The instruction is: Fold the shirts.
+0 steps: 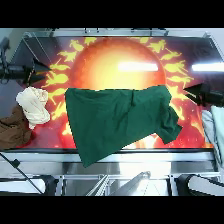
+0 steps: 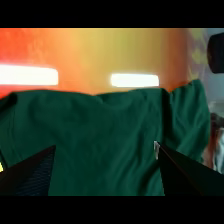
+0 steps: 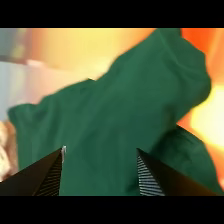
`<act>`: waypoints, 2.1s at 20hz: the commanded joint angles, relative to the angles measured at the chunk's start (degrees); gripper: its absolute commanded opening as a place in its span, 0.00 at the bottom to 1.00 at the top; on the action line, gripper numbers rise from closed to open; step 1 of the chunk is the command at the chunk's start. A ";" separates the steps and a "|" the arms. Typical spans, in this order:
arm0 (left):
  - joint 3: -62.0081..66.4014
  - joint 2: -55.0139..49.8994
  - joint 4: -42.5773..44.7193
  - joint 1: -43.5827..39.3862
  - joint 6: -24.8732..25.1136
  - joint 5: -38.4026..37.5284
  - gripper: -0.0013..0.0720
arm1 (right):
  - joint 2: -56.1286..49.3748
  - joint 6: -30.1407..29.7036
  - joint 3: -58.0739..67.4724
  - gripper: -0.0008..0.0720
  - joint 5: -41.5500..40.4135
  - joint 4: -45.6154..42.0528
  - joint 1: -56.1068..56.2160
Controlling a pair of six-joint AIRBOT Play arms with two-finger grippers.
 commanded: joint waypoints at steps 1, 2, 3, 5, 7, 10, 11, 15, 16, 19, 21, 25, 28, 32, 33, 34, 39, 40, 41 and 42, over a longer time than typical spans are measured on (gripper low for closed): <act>-9.97 1.38 0.52 2.12 -3.78 11.96 0.98 | -1.44 1.05 1.14 0.71 -0.33 -13.05 -1.29; -16.09 3.87 2.19 1.62 -3.78 11.23 0.98 | -1.70 1.62 1.14 0.71 -1.38 -16.37 -1.01; -21.53 6.19 4.70 1.16 -4.15 10.40 0.98 | -2.10 2.25 1.14 0.71 -2.32 -18.64 -0.66; -31.23 10.64 9.73 -0.46 -6.45 8.96 0.98 | -2.86 4.24 1.14 0.71 -4.37 -20.39 -0.52; -39.12 15.08 13.18 -2.75 -9.42 6.38 0.98 | -3.02 4.39 1.14 0.71 -6.29 -20.33 -0.37; -48.43 20.72 13.62 -6.40 -12.35 4.42 0.98 | -3.02 4.35 1.16 0.71 -9.35 -19.93 -0.31; -51.25 22.67 13.62 -7.67 -13.38 2.78 0.98 | -3.02 4.35 1.16 0.71 -10.32 -19.71 -0.31; -60.43 27.47 13.64 -13.11 -18.88 -5.86 0.97 | -3.04 4.35 1.16 0.71 -13.33 -19.71 -0.31; -61.96 27.23 13.64 -14.56 -19.23 -6.88 0.97 | -3.13 4.35 1.16 0.71 -13.55 -19.71 -0.31; -64.22 22.67 13.42 -19.21 -19.45 -10.08 0.97 | -4.31 4.35 1.16 0.71 -13.51 -19.71 -0.28; -62.64 18.12 12.98 -22.82 -19.15 -12.79 0.97 | -5.16 4.35 1.16 0.71 -13.49 -19.71 -0.22; -55.45 11.39 13.03 -31.15 -18.16 -15.91 0.77 | -5.46 4.15 1.16 0.71 -13.29 -19.54 0.22; -49.44 8.63 13.92 -35.10 -17.99 -17.49 0.35 | -5.70 4.20 1.16 0.71 -12.55 -19.52 0.28; -47.41 7.61 15.19 -34.73 -17.00 -17.18 0.04 | -9.22 4.42 1.16 0.71 -7.56 -19.71 0.28; -47.39 7.63 15.17 -33.79 -16.98 -17.11 0.04 | -10.93 4.39 1.16 0.71 -5.99 -19.65 0.31; -47.39 7.63 15.17 -32.63 -16.83 -16.68 0.04 | -12.70 4.35 1.16 0.71 -4.37 -19.28 0.31; -47.39 7.63 15.12 -28.46 -15.56 -13.86 0.04 | -18.62 2.62 1.16 0.66 0.96 -17.18 1.38; -47.39 7.63 15.12 -28.13 -15.50 -13.84 0.04 | -18.84 2.62 1.16 0.61 1.09 -17.14 2.21; -47.39 7.63 15.12 -28.06 -15.21 -13.88 0.04 | -18.93 2.62 1.20 0.61 1.29 -17.11 3.21; -47.39 7.63 15.12 -28.04 -14.84 -14.01 0.04 | -18.97 2.60 1.20 0.57 1.49 -17.14 4.37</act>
